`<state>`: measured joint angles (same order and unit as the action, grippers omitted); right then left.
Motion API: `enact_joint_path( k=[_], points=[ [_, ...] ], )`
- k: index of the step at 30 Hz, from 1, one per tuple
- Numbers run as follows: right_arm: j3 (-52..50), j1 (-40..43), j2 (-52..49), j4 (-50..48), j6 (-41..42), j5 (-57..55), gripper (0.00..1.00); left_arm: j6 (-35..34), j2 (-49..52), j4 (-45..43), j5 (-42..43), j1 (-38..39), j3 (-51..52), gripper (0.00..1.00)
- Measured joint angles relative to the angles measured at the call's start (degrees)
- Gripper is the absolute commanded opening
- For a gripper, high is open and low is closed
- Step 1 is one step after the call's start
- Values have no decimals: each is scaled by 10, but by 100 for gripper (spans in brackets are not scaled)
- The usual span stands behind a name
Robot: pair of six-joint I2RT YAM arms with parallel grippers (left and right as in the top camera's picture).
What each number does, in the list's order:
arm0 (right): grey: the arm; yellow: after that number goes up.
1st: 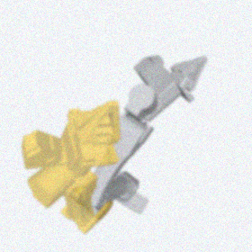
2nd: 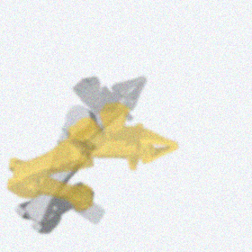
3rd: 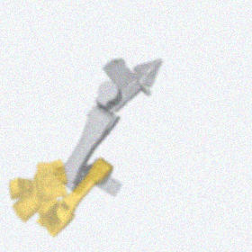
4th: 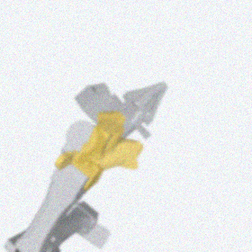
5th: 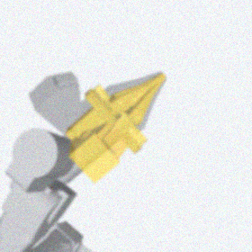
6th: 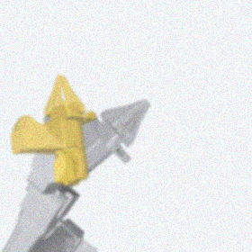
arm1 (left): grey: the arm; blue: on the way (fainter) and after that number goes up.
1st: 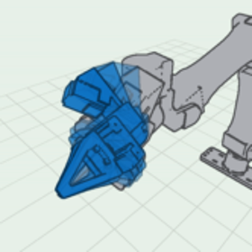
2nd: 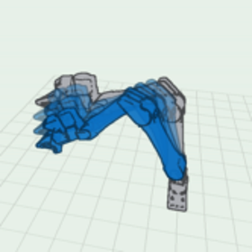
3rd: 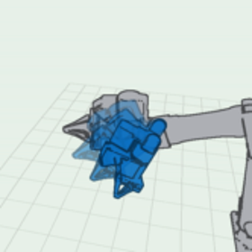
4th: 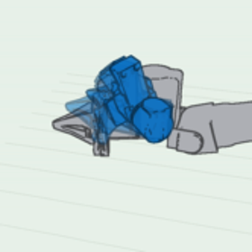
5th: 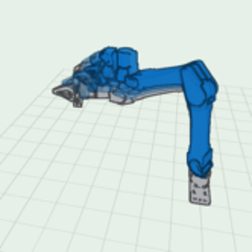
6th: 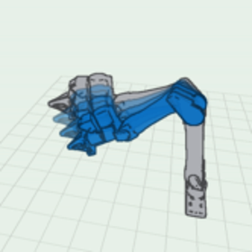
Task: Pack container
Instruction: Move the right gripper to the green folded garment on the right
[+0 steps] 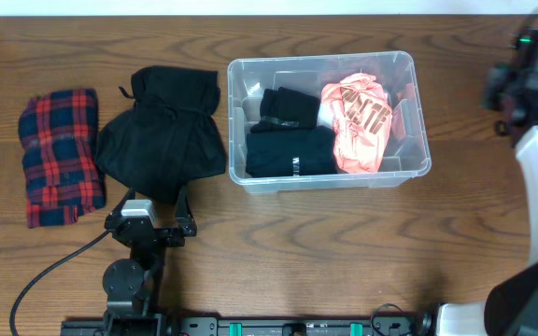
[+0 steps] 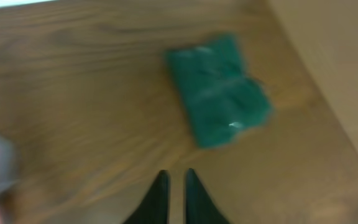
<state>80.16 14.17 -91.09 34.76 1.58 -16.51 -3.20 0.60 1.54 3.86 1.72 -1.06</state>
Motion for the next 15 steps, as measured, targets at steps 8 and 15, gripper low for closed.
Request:
enact_joint_path(
  k=[8,15],
  points=[
    [-1,130,-63,-101,14,56,1,0,0,0,0,0,0,98],
    [-1,148,-136,-209,-37,88,1,0,0,0,0,0,0,98]
  ],
)
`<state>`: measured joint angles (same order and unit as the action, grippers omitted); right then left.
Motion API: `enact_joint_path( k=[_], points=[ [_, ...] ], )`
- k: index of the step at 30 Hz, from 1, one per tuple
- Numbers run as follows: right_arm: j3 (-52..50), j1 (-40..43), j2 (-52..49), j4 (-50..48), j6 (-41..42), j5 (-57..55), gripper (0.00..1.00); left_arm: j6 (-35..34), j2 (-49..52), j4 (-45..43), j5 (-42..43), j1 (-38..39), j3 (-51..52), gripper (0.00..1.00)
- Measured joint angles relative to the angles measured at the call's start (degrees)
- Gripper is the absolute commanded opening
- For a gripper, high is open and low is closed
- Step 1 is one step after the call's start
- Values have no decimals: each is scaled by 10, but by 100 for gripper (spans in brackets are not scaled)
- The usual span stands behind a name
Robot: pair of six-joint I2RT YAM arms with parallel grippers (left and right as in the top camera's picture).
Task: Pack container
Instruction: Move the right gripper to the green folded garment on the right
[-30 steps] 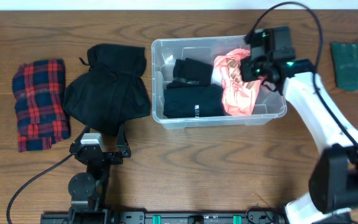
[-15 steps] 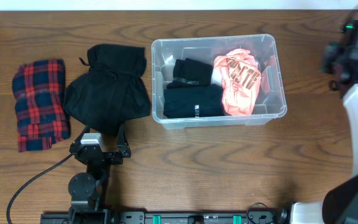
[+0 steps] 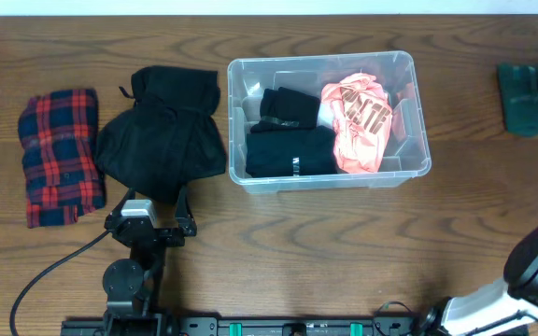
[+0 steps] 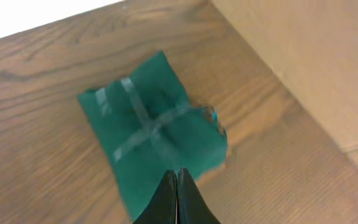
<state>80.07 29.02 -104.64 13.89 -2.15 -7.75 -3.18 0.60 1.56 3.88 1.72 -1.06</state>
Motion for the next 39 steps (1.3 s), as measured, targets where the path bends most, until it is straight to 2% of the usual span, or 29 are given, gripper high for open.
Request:
enact_joint_path(
  k=[7,11,21,31,39],
  points=[
    [0,0,-90,-112,-61,7,1,0,0,0,0,0,0,98],
    [0,0,-136,-143,-75,9,1,0,0,0,0,0,0,98],
    [2,0,-220,-143,-71,42,1,0,0,0,0,0,0,98],
    [28,0,-194,24,2,84,1,0,0,0,0,0,0,98],
    [40,0,-174,183,20,213,1,0,0,0,0,0,0,98]
  ],
)
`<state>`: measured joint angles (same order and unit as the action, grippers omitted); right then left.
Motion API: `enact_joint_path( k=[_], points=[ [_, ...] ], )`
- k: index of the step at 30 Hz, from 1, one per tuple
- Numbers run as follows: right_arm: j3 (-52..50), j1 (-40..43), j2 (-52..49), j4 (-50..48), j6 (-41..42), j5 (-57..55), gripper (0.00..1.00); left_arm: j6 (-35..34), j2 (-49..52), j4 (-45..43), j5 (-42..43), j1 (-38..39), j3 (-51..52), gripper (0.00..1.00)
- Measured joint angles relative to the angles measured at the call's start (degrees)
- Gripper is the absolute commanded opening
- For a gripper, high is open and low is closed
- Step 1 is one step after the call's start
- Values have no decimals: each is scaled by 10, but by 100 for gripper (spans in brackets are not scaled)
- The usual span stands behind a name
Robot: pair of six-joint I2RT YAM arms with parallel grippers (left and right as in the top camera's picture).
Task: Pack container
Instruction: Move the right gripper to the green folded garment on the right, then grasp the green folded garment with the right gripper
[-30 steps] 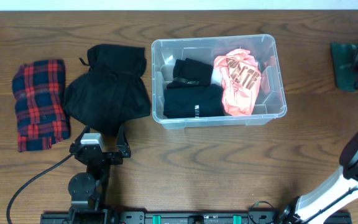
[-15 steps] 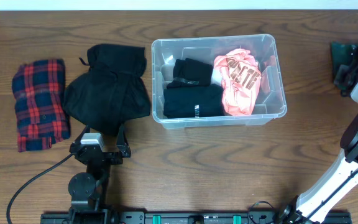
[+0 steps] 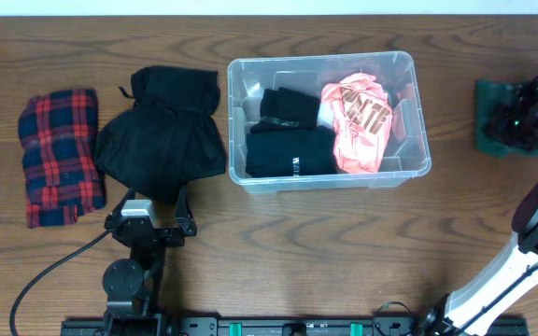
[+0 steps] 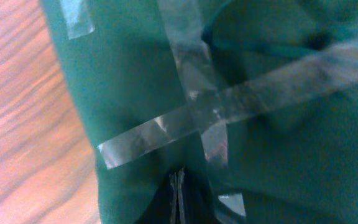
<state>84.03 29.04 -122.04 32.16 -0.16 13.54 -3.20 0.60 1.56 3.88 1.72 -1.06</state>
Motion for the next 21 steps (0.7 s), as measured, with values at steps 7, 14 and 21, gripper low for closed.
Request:
enact_joint_path(
  k=[7,14,21],
  points=[
    [-13,-9,-7,86,22,188,1,0,0,0,0,0,0,98],
    [-21,-57,-1,97,37,228,1,0,0,0,0,0,0,98],
    [-22,-71,130,93,55,213,20,0,0,0,0,0,0,98]
  ],
)
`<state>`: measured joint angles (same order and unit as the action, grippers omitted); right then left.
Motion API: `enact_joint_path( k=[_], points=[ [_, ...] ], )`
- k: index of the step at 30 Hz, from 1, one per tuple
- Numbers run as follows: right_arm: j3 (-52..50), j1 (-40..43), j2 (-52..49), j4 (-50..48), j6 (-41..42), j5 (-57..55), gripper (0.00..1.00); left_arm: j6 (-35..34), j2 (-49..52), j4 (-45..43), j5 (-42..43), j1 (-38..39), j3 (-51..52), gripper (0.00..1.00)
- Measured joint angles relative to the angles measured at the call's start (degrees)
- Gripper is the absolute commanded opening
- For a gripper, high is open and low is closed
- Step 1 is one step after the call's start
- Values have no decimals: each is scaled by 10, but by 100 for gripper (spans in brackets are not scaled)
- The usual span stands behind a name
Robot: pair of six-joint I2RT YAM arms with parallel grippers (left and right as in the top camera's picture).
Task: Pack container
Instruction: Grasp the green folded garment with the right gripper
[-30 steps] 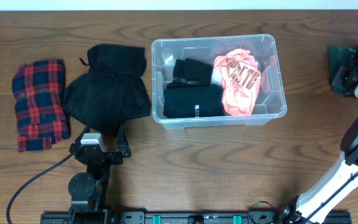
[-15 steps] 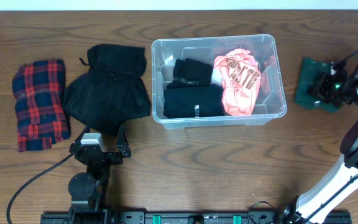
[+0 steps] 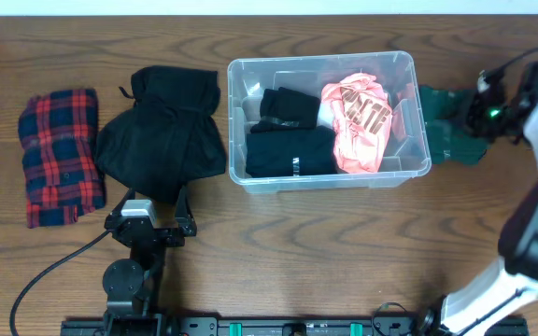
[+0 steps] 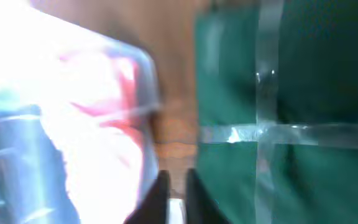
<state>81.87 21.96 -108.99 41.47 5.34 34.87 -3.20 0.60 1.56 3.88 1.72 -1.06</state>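
Note:
A clear plastic container (image 3: 330, 58) stands mid-table and holds folded black clothes (image 3: 288, 151) and a pink garment (image 3: 358, 126). A green taped bundle (image 3: 448, 138) lies on the wood close to the container's right wall. In the right wrist view, which is blurred, the green bundle (image 4: 291, 93) fills the right side and the container wall (image 4: 142, 81) the left. My right gripper (image 4: 174, 182) is low between them, fingers all but together, with only wood in the slit. My left gripper (image 3: 148, 215) rests at the front left; its jaws are not readable.
A black garment (image 3: 162, 135) and a folded red and blue plaid cloth (image 3: 59, 154) lie left of the container. A cable (image 3: 45, 275) runs along the front left. The table's right edge is near my right arm.
The green bundle has shifted left from near the right edge to beside the container's right wall. My right gripper has moved with it and now points down between bundle and container.
My right gripper was first above the green bundle at the far right, fingers slightly apart. Then it was shut, closer over it. Then its shut tips were pressed on the taped top. Now the bundle lies by the container.

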Motion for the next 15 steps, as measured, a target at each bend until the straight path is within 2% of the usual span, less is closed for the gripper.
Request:
enact_joint_path(
  k=[5,6,15],
  points=[
    [12,0,109,-12,13,-79,48,0,0,0,0,0,0,98],
    [15,0,119,-12,15,-100,51,0,0,0,0,0,0,98],
    [16,24,96,-1,19,-182,63,0,0,0,0,0,0,98]
  ],
)
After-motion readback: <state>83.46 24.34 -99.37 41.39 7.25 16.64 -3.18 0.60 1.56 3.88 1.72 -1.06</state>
